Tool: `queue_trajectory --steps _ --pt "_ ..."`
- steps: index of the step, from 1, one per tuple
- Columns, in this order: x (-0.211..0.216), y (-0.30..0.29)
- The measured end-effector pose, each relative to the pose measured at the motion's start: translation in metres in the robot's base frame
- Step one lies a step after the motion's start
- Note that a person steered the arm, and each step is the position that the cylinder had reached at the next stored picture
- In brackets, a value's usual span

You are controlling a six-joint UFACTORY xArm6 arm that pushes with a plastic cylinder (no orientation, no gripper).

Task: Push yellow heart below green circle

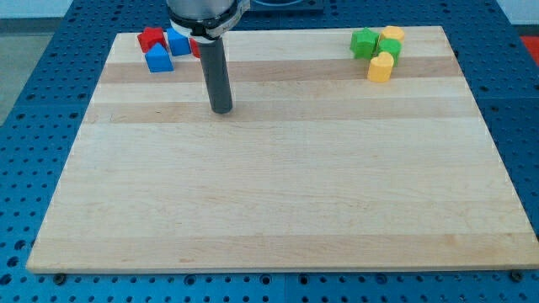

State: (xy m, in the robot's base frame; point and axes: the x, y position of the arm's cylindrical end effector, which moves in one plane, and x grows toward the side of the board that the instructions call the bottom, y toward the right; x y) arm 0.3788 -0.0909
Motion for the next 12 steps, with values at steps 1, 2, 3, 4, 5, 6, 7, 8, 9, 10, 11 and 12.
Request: queue_trajectory --steps 1,2,3,4,5,6,7,8,9,10,11,12 --pt "0.000 0.000" --pt "0.007 0.029" --pt "0.025 0.088" --pt "0.035 0.142" --pt "0.035 0.145" --pt "0.023 0.128" --pt "-0.026 0.127" --pt "-0.057 0.135" --pt "-0.058 0.135" --pt "-0.058 0.135" --pt "-0.067 0.136" --pt "-0.085 0.152"
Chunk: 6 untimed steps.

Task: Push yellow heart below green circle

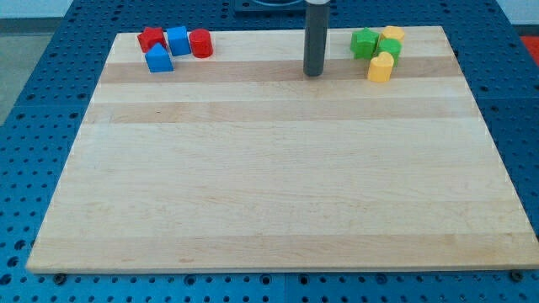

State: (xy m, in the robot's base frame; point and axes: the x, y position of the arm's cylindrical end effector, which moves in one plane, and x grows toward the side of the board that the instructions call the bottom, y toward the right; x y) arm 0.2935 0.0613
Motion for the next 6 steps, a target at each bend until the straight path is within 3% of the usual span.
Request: queue_trajectory --steps 2,4,5,6 --pt "-0.019 0.070" --pt "0.065 0.095" --pt "0.085 0.107" --pt "0.035 0.088"
